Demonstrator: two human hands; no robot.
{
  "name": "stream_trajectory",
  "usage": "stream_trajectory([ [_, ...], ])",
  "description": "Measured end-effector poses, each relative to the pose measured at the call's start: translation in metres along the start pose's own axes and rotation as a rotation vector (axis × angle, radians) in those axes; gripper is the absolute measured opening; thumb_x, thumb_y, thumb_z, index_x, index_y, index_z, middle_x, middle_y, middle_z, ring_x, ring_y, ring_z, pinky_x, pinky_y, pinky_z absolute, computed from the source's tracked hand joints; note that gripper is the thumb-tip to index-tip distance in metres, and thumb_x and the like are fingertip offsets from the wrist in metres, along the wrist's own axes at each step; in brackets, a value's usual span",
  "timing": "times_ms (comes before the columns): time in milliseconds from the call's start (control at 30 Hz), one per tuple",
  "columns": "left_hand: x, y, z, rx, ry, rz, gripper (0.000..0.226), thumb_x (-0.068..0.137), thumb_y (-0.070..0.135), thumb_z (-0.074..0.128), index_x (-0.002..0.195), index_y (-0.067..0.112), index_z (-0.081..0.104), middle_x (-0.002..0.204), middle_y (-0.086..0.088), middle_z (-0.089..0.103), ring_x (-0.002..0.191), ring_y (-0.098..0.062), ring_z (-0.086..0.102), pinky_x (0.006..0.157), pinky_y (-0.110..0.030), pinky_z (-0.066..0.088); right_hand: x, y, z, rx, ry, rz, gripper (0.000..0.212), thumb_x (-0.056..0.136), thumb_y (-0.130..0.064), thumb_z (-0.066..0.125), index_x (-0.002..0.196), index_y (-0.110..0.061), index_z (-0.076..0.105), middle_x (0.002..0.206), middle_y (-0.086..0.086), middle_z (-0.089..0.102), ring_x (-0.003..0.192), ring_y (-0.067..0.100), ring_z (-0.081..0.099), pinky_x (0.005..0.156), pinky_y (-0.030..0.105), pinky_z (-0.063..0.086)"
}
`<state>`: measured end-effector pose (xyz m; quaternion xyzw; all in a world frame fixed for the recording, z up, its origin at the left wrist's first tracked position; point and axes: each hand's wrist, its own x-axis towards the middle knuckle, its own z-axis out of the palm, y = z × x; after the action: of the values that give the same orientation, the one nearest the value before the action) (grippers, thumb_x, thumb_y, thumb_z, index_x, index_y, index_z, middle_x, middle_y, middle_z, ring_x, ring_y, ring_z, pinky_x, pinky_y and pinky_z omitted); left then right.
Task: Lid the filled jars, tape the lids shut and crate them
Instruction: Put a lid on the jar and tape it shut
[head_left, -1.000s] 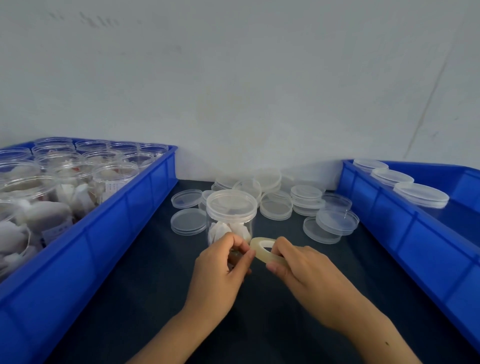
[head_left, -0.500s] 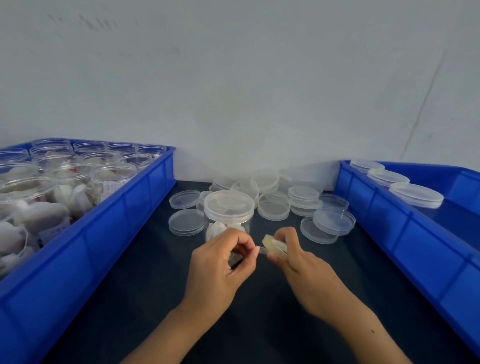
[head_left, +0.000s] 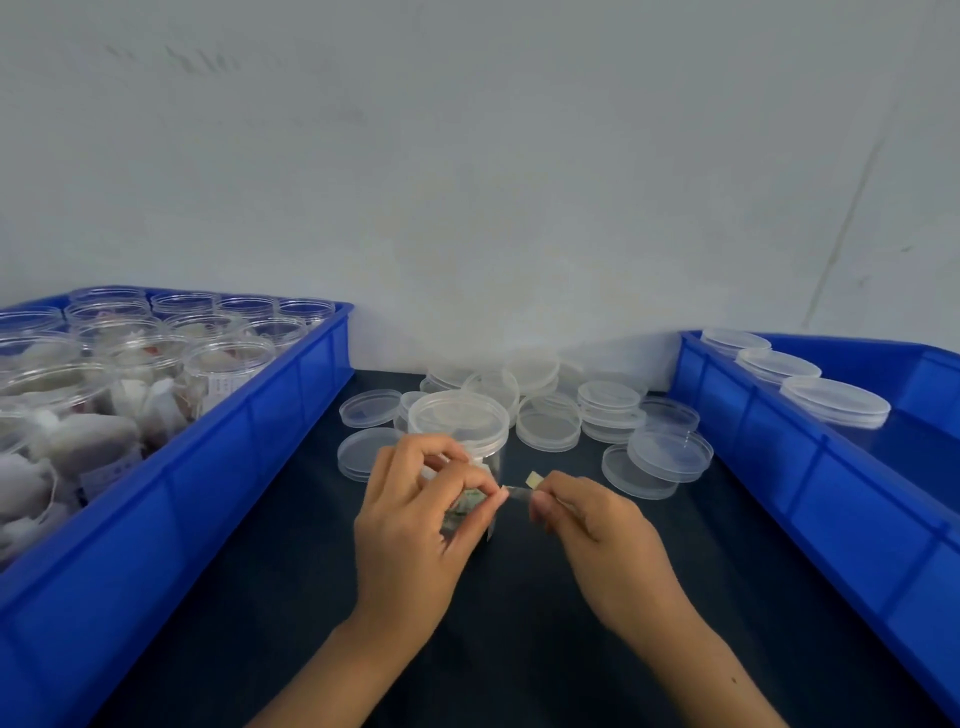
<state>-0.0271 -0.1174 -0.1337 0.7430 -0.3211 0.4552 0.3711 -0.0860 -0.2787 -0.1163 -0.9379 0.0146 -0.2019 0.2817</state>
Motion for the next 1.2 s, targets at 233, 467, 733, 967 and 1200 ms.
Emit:
stream_trajectory([
  [233,0.000,-0.016,0.008,-0.386,-0.064,-0.587,0.089,0.069,0.057,0.072,0.141,0.031,0.026,0.144,0.007,0.034,0.130,0.000,0.036,0.097,-0.003,0.029,0.000,-0.009,-0.002,-0.091,0.224,-0.162,0.028,0.096,-0.034,0.045,0.074,-0.020,0.054,0.075,-0.004,0.052,0.065,0.014,0.047,0.059,0.033,0.043],
  [467,0.005,-0.029,0.010,-0.474,-0.306,-0.686,0.112,0.047,0.067,0.074,0.138,0.053,0.010,0.131,0.007,0.059,0.121,-0.006,0.054,0.102,-0.031,0.046,0.000,-0.009,-0.008,-0.121,0.196,-0.229,0.034,0.092,-0.048,0.031,0.074,-0.025,0.050,0.074,-0.004,0.051,0.064,0.013,0.046,0.057,0.030,0.041],
  [733,0.008,-0.010,-0.001,-0.529,-0.394,-0.557,0.076,0.066,0.065,0.054,0.134,0.068,0.022,0.110,0.042,0.056,0.098,0.006,0.063,0.083,-0.026,0.053,-0.002,-0.008,-0.025,0.003,0.225,-0.152,0.036,0.084,-0.062,0.027,0.064,-0.036,0.043,0.082,-0.011,0.046,0.070,0.011,0.047,0.058,0.021,0.036],
  [967,0.006,-0.001,-0.005,-0.397,-0.480,-0.479,0.072,0.066,0.072,0.051,0.129,0.074,0.017,0.106,0.022,0.064,0.077,-0.004,0.066,0.079,-0.032,0.056,-0.001,-0.011,-0.027,0.156,0.136,-0.068,0.039,0.081,-0.060,0.034,0.060,-0.030,0.048,0.091,-0.018,0.043,0.072,0.004,0.048,0.059,0.019,0.040],
  [1200,0.002,0.002,-0.002,-0.408,-0.456,-0.475,0.069,0.068,0.066,0.057,0.129,0.067,0.025,0.103,0.018,0.064,0.095,-0.005,0.064,0.086,-0.039,0.055,-0.003,-0.013,-0.031,0.101,0.119,-0.064,0.047,0.075,-0.066,0.028,0.063,-0.026,0.050,0.092,-0.018,0.041,0.071,0.007,0.049,0.058,0.022,0.041],
])
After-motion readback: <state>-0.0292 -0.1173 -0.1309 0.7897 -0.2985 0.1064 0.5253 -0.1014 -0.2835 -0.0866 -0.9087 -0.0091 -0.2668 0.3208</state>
